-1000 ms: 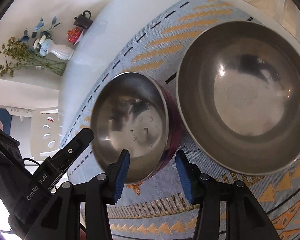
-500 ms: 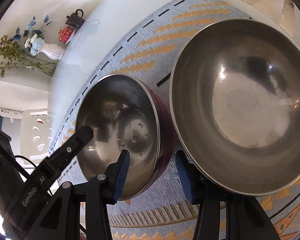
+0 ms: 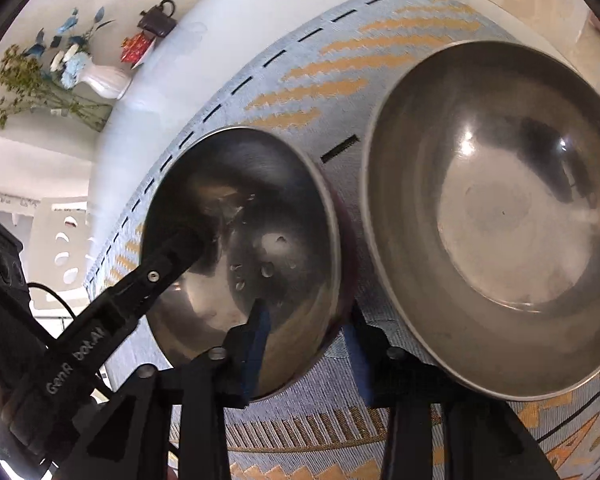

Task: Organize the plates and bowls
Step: 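Close both grippers on the rim of the pink-bottomed steel bowl, then lift the pink-bottomed steel bowl off the rug with both grippers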

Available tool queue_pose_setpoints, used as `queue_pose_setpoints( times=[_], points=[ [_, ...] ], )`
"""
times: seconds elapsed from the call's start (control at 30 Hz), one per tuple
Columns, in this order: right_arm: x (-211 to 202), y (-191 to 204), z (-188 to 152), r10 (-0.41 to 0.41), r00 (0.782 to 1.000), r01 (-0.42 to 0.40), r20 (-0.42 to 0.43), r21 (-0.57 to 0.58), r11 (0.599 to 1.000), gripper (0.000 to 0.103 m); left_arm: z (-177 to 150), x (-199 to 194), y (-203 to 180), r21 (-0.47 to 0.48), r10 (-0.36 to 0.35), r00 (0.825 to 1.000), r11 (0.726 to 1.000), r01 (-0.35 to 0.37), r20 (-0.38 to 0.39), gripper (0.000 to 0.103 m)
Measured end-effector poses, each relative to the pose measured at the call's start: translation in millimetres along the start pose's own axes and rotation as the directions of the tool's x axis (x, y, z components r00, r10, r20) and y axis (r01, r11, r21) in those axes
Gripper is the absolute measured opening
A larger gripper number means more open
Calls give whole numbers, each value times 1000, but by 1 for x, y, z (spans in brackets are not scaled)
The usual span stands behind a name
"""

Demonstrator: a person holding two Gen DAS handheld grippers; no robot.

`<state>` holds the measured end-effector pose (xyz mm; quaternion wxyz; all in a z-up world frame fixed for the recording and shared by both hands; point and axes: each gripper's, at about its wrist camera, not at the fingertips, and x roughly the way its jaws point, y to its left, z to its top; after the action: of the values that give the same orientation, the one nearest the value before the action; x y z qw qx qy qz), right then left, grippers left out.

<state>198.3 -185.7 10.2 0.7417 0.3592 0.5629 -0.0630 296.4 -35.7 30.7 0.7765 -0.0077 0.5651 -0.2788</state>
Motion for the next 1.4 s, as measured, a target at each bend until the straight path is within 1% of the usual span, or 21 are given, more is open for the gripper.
queue_pose_setpoints(
  times=[0.03,0.1,0.2,0.47,0.57,0.73,0.87,1.0,1.1,1.27,1.4],
  points=[
    [0,1,-1,-13,1000,13,2,-11,1000,34,-1,-1,0,5,1,1000,1000,-1,3,15],
    [0,1,-3,-17,1000,17,0,-23,1000,34,-3,-6,1,-2,-20,1000,1000,20,11,15],
    [0,0,-8,5,1000,-5,-25,-37,999,34,-9,-16,3,-11,-31,999,999,31,27,15],
    [-16,17,-27,25,999,-27,-27,-101,995,34,-34,-52,5,-25,7,997,1000,-5,78,15],
    [-29,24,-37,38,999,-40,-20,-127,991,34,-47,-70,6,-41,19,995,999,-15,94,15],
    [-60,36,-58,59,998,-59,-4,-206,977,34,-73,-109,-4,-60,51,989,997,-44,135,15],
    [-82,42,-81,74,997,-72,-2,-249,966,34,-95,-138,-15,-68,70,983,996,-59,172,15],
    [-106,30,-112,90,996,-89,-5,-250,964,34,-118,-161,-28,-64,63,979,997,-51,196,15],
    [-120,24,-136,86,996,-83,2,-243,966,34,-138,-175,-40,-39,54,978,998,-47,201,15],
    [-138,3,-181,58,998,-55,7,-201,978,34,-175,-190,-57,8,16,979,1000,-18,202,15],
    [-143,-14,-212,17,1000,-18,-7,-156,988,34,-205,-189,-62,15,-30,984,999,28,176,15]
  ],
)
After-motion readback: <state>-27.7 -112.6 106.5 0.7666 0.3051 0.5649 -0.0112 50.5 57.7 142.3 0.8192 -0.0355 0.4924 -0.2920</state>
